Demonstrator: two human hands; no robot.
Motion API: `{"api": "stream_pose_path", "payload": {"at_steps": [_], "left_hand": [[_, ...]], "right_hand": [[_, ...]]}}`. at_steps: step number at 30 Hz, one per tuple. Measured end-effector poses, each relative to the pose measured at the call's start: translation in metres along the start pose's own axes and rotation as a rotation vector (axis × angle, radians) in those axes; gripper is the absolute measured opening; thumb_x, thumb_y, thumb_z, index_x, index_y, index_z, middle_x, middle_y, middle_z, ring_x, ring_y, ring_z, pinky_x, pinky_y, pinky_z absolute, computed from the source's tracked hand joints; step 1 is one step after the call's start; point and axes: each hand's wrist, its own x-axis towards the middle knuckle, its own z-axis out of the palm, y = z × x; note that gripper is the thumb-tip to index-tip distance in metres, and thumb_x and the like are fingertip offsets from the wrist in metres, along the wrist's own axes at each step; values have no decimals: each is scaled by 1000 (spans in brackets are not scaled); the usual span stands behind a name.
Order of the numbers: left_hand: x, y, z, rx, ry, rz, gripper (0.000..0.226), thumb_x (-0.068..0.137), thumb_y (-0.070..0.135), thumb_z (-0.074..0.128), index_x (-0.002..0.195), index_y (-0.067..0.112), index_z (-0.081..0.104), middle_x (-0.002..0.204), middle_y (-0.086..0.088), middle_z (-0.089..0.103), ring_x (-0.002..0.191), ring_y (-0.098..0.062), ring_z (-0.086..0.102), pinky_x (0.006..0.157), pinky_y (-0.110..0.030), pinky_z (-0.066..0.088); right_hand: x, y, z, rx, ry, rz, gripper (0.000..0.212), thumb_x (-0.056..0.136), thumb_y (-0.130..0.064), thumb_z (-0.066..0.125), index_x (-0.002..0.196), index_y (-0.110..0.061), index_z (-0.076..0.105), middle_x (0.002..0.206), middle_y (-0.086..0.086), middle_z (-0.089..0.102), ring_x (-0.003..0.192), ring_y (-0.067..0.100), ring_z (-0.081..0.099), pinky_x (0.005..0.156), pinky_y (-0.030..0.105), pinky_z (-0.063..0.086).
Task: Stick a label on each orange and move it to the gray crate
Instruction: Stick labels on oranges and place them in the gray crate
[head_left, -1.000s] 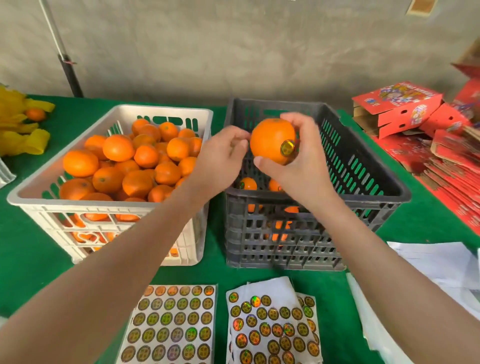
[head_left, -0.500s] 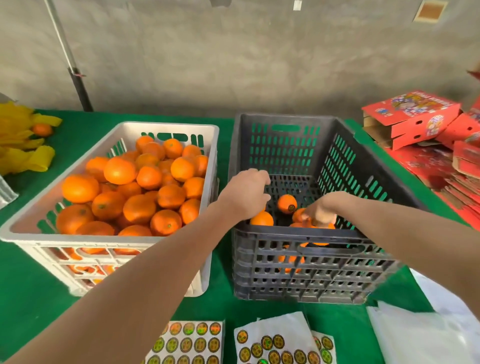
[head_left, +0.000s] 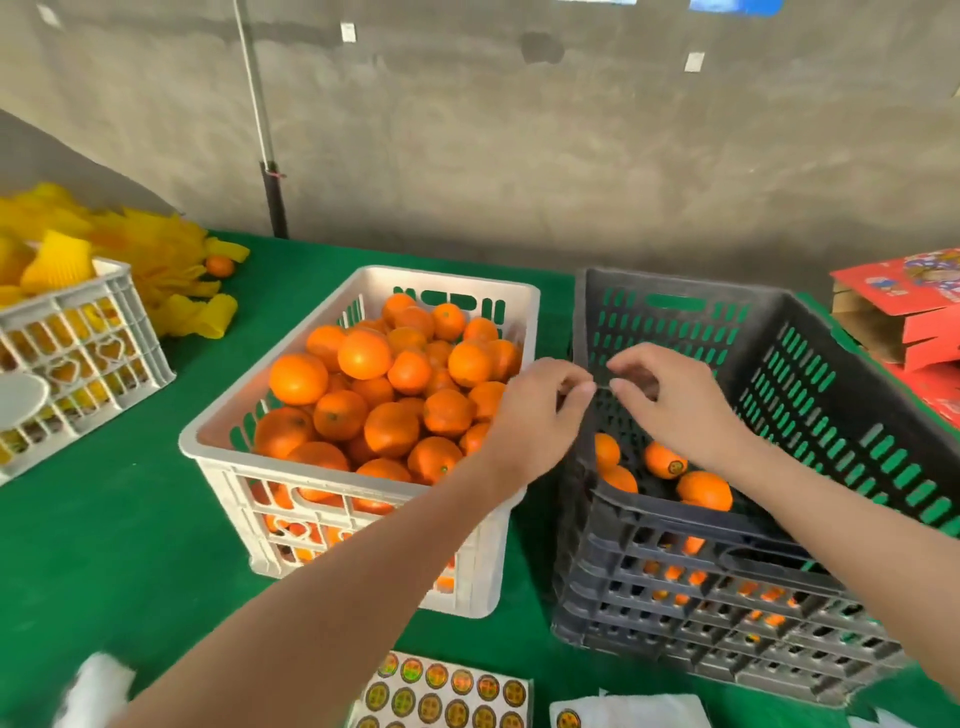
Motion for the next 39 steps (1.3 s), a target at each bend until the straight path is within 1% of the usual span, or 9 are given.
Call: {"api": "stream_pose_path", "payload": {"at_steps": [4,11,16,21,24,28,33,35,39], "left_hand": [[15,-64,-63,279,-21,-199,18,89,9,58,105,4,64,104,-12,66,92,-19,59,74,-18,45],[21,-135,-108,988,-833,-343,52,78,20,66,128,19,51,118,-6,59,108,-29,56,81,-36,47],[18,-139,-106,1093,-711,-263,54,75,26,71,124,26,49,108,-1,57,101,-26,52,71,-32,41],[0,-104,-116,58,-33,-337,62,65,18,86,112,31,48,106,11,53,98,-18,54,66,-27,48],[-29,-55,-115,-588,-10,-320,70,58,26,90,110,50,50,117,18,53,108,-24,60,64,-36,59],[-81,-10,-90,-727,-167,-328,85,48,31,90,123,46,52,129,6,54,114,-30,58,88,-52,52],[-142,13,-47,-968,-296,-473,80,50,12,85,118,40,53,115,-1,62,100,-34,67,80,-35,56],[-161,14,-30,-979,-310,-581,85,49,12,84,123,34,50,116,-10,61,96,-39,67,79,-35,56],[-184,6,-3,-929,-330,-726,87,45,16,83,123,34,48,121,-16,53,89,-34,68,76,-34,54]], "right_hand": [[6,-49,26,69,-84,-87,13,91,-17,61,101,-12,66,90,-8,58,84,9,52,78,23,39],[6,-56,45,-3,-146,-56,11,90,-7,59,94,-9,69,95,4,65,91,20,58,84,30,43],[5,-57,43,-18,-147,-32,16,92,-4,54,98,-6,68,99,7,66,93,20,59,84,24,42],[4,-61,39,-15,-165,-26,16,93,-8,52,98,-7,66,97,8,65,90,22,58,86,40,47],[-1,-70,31,30,-93,-29,16,93,-7,54,103,-6,67,102,9,66,95,21,59,89,31,46],[-42,-85,11,228,154,-114,15,90,-7,55,98,-5,67,92,4,67,78,6,56,70,10,42],[-140,-70,21,336,61,-85,12,87,3,57,91,-3,67,81,0,65,63,3,52,60,10,39],[-175,-58,42,286,-72,-49,14,85,6,57,91,0,68,79,6,69,66,8,56,65,8,41],[-209,-22,88,65,-666,227,38,95,-21,51,131,-11,54,132,9,56,121,23,51,104,29,38]]}}
